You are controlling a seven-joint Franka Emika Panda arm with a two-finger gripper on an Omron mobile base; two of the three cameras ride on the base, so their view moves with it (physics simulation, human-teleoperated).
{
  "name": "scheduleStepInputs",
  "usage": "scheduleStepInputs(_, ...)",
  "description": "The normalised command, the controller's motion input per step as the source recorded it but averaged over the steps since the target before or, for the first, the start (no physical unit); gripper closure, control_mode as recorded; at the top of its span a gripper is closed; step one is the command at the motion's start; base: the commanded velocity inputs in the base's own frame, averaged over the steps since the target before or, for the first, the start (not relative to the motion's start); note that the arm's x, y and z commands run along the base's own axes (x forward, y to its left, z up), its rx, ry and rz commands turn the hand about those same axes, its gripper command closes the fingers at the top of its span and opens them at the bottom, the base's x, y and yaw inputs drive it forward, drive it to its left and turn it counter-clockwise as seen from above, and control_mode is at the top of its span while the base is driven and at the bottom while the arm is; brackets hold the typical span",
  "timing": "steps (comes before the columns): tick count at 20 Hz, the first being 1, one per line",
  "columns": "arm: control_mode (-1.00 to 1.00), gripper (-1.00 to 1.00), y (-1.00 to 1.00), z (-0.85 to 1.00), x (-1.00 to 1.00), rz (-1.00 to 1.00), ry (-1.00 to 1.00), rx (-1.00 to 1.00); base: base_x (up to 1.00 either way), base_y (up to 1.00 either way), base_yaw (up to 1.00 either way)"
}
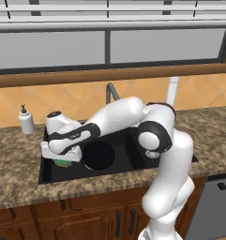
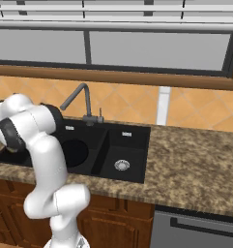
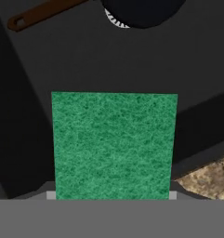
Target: Pick the pan and sponge and place them into the sink. Then turn on the water.
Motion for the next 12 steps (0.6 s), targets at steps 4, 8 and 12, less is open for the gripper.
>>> scheduleStepInputs(4,-1.00,1.00,-0.70,0.02,0.25,0.00,0.13,0.00,0.00,0.00,0.00)
scheduleStepInputs(8,-1.00,1.00,-0.54,0.00,0.20,0.00,0.11,0.00,0.00,0.00,0.00)
scheduleStepInputs(12,-1.00,1.00,-0.44,0.00,0.33,0.00,0.10,0.00,0.00,0.00,0.00)
